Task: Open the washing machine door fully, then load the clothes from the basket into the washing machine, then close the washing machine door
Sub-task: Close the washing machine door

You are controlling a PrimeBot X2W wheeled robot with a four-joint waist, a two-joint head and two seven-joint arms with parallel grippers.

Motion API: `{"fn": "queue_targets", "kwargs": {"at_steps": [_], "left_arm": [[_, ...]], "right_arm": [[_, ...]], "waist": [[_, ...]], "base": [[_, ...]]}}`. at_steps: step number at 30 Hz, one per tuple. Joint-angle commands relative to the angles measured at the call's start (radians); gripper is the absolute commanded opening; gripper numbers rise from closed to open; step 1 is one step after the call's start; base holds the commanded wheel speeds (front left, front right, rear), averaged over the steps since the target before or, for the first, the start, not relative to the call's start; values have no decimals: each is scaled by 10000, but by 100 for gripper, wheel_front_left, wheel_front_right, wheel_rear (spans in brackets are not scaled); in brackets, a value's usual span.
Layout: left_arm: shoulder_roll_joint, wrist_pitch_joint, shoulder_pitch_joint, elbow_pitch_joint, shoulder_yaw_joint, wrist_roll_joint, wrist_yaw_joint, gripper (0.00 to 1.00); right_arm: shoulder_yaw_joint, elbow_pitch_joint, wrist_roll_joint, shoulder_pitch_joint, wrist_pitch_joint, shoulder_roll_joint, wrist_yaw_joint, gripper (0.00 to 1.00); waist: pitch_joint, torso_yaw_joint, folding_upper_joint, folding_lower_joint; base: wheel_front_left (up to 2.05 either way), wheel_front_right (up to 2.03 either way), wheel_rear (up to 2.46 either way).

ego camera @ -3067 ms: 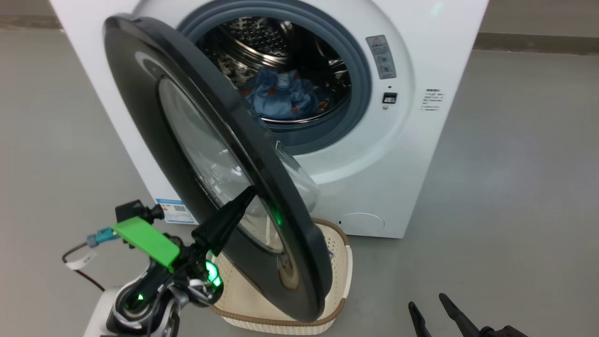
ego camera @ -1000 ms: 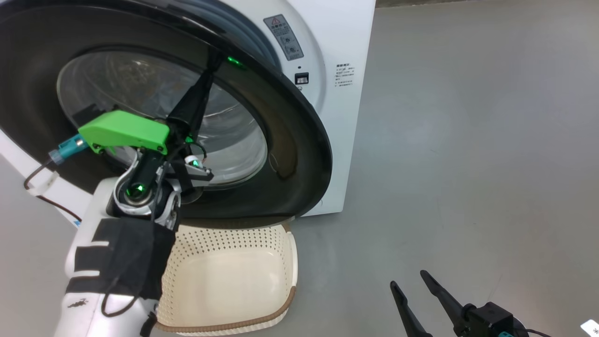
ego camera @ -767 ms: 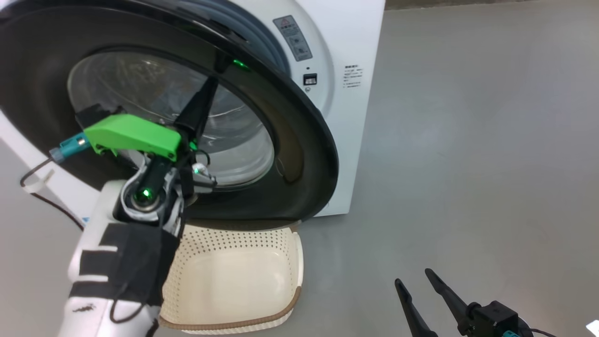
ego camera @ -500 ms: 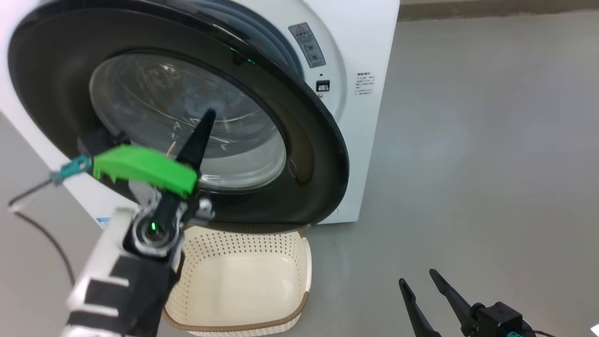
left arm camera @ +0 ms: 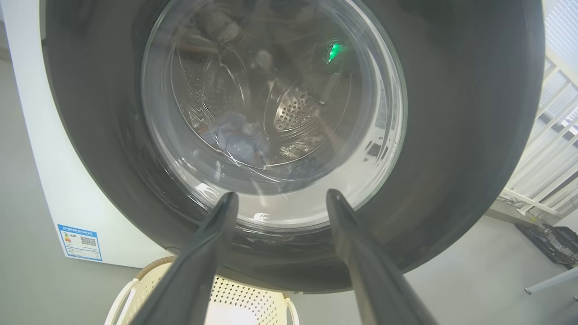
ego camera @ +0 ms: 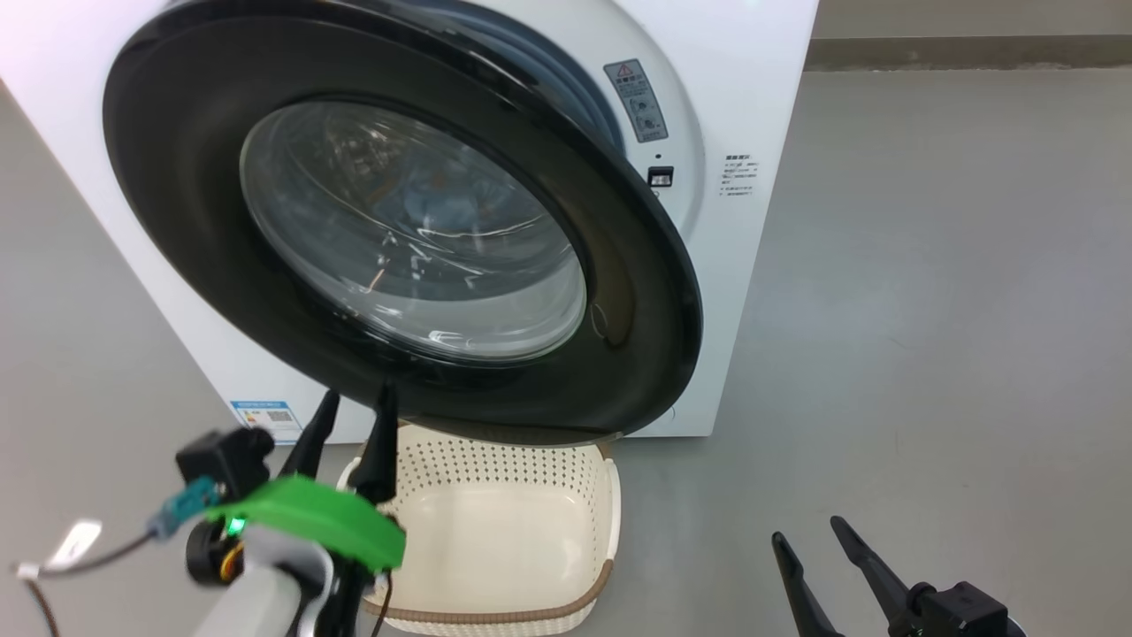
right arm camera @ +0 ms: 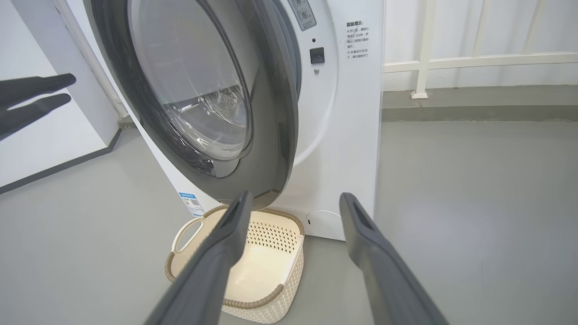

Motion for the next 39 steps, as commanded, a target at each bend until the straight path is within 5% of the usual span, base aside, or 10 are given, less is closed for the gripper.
{"fn": "queue_targets", "kwargs": {"at_steps": [1, 11, 20, 39], "left_arm": [[257, -123, 121, -511, 596, 448, 155, 100], [-146, -133, 2992, -1555, 2421, 3380, 496, 100], [-955, -134, 4616, -2209, 3815, 4929, -55, 100], [-1534, -135, 5383, -2406, 5016, 5798, -883, 100]], "right_arm": [[172, -311, -110, -155, -49, -64, 27, 100], [53, -449, -184, -315, -49, -153, 27, 100], [-165, -513, -247, -9, -49, -223, 27, 100], [-882, -783, -360, 575, -49, -313, 27, 100]], "waist": [[-8, 57, -1, 0], [-58, -25, -1, 0], [-313, -102, -1, 0], [-553, -277, -1, 0]], "base": [[0, 0, 0], [0, 0, 0], [0, 0, 0], [0, 0, 0]]}}
